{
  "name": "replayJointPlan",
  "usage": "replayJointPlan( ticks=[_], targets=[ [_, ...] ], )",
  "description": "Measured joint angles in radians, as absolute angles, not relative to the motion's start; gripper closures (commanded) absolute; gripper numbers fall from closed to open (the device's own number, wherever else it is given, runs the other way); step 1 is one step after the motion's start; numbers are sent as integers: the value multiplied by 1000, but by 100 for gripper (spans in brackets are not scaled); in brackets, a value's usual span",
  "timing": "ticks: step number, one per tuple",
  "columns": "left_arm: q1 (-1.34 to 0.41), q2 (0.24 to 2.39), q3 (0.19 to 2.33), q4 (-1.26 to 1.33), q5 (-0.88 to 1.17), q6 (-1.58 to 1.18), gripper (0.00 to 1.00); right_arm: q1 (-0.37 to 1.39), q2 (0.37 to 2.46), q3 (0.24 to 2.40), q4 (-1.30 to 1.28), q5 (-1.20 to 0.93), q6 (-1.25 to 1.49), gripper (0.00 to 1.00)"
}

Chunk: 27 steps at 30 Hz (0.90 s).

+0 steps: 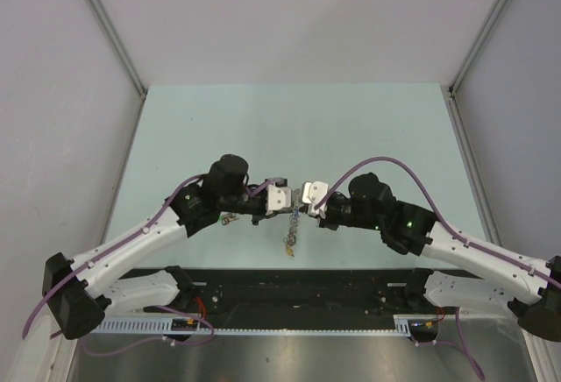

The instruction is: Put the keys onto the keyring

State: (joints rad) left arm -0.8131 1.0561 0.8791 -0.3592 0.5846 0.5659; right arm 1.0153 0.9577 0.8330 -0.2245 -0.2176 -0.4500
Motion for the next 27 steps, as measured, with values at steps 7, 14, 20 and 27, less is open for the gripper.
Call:
replayJointPlan(
  ticks=[7, 14, 20, 27],
  targets=[
    [-813, 1064, 881, -365, 579, 554, 100, 1032, 966, 849, -227, -214, -461, 100],
    [-813, 1081, 896, -379, 576, 522, 100, 1046, 984, 867, -209, -213, -470, 100],
    [-786, 1081, 896, -370, 591, 475, 100, 1052, 985, 874, -220, -185, -473, 100],
    [-705, 1061, 896, -315, 669, 405, 100, 1053, 966, 877, -261, -135, -472, 100]
  ],
)
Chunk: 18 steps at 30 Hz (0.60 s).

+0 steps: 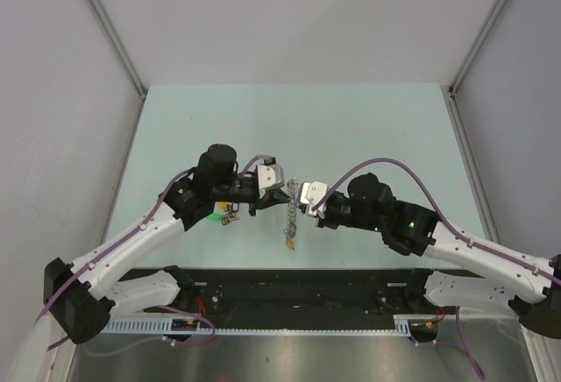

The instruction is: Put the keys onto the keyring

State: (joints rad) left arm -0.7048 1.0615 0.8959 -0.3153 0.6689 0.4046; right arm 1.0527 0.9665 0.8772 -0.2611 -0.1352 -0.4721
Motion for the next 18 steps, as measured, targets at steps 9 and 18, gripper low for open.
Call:
replayJointPlan(
  ticks=[9, 18],
  targets=[
    [-680, 1050, 896, -241, 727, 350, 100, 1060, 958, 877, -286, -130, -472, 100],
    [-680, 1044, 896, -208, 742, 337, 100, 1056, 953, 852, -252, -129, -441, 100]
  ],
)
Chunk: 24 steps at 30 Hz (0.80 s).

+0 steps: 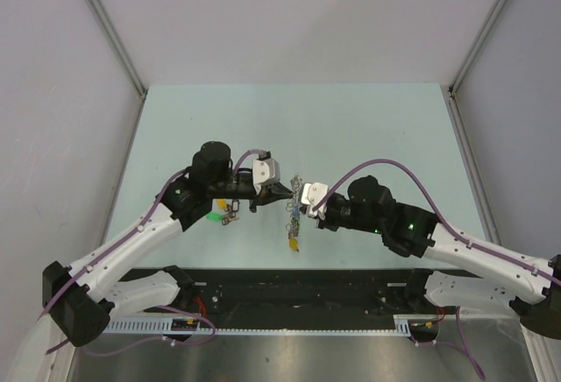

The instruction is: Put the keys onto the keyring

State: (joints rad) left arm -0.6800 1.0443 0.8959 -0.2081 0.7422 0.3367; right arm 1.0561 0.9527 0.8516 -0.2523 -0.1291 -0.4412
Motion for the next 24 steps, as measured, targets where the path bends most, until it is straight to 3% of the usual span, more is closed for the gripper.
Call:
replayJointPlan(
  ticks=[24],
  targets=[
    [-680, 1036, 896, -255, 788, 420, 100, 1026, 840, 825, -202, -118, -385, 100]
  ],
)
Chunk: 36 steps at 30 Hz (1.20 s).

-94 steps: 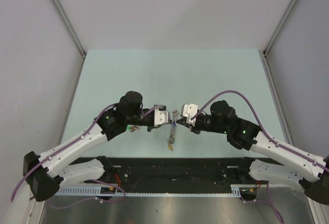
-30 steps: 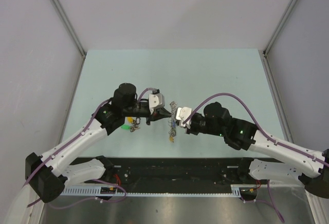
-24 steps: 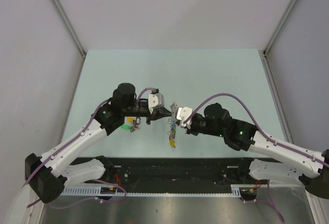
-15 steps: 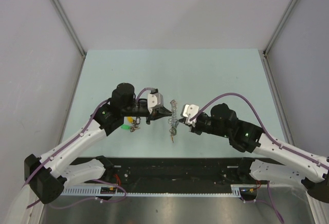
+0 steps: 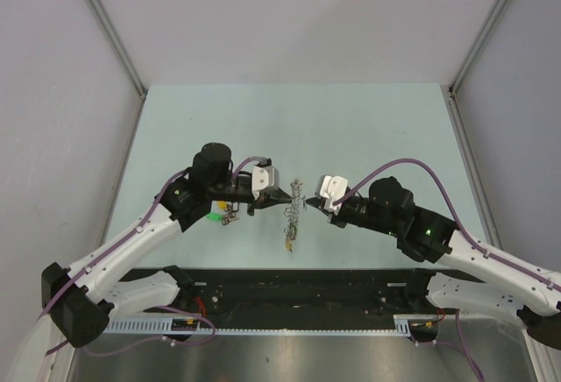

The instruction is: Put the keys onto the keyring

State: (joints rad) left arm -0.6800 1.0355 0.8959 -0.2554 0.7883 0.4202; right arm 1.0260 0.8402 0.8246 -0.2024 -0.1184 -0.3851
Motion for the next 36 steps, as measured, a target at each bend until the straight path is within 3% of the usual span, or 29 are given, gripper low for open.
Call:
replayJointPlan(
  ticks=[36],
  targets=[
    [-740, 1018, 896, -373, 719, 634, 100, 1019, 907, 830, -226, -212, -405, 100]
  ],
)
